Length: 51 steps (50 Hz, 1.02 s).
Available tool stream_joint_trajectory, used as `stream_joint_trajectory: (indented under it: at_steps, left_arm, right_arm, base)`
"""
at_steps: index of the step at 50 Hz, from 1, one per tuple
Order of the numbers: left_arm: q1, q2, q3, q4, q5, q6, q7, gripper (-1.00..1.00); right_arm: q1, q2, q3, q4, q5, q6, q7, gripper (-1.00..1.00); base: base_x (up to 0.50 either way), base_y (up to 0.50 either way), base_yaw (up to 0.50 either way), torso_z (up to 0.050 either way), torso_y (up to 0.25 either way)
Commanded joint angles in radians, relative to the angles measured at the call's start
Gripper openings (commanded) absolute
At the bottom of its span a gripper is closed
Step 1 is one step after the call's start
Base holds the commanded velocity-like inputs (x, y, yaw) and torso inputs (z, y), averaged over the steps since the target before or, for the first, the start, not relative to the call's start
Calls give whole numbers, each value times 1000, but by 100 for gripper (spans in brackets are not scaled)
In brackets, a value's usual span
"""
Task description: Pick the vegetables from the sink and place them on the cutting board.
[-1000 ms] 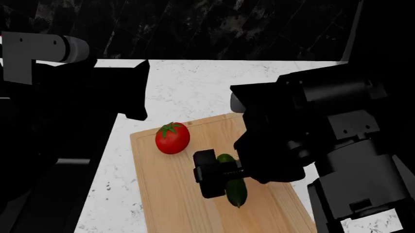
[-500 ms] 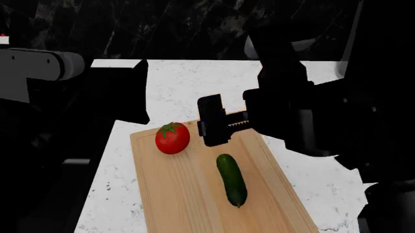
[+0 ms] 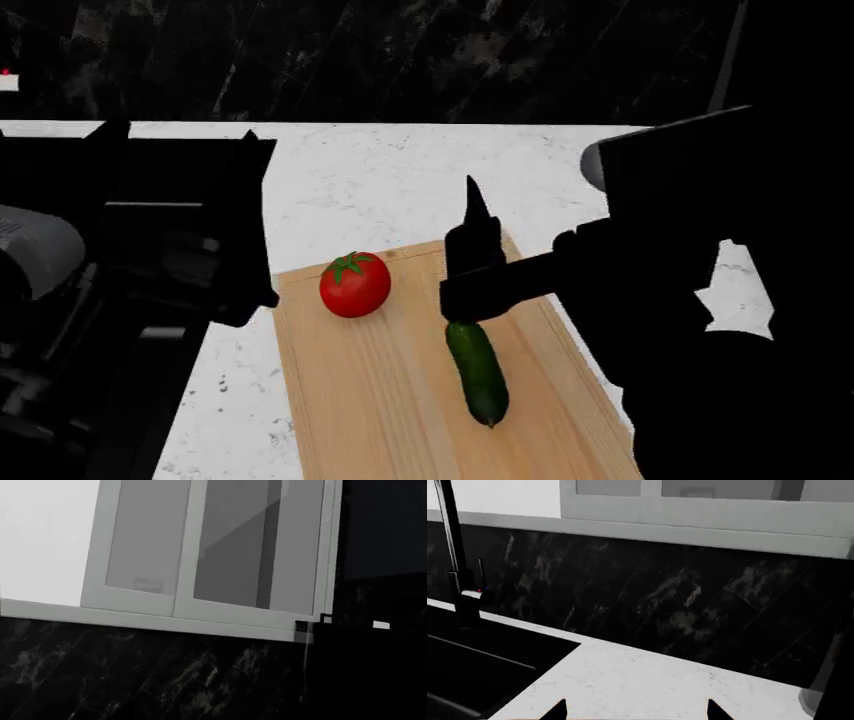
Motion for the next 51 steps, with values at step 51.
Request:
stream_joint_trajectory:
  at_steps: [51]
  left_arm:
    - [-93,-767,646,595,-121,750,-659,100]
  right_arm:
    - [-54,492,-286,-805,97,-535,644,100]
  base:
    - [0,0,0,0,0]
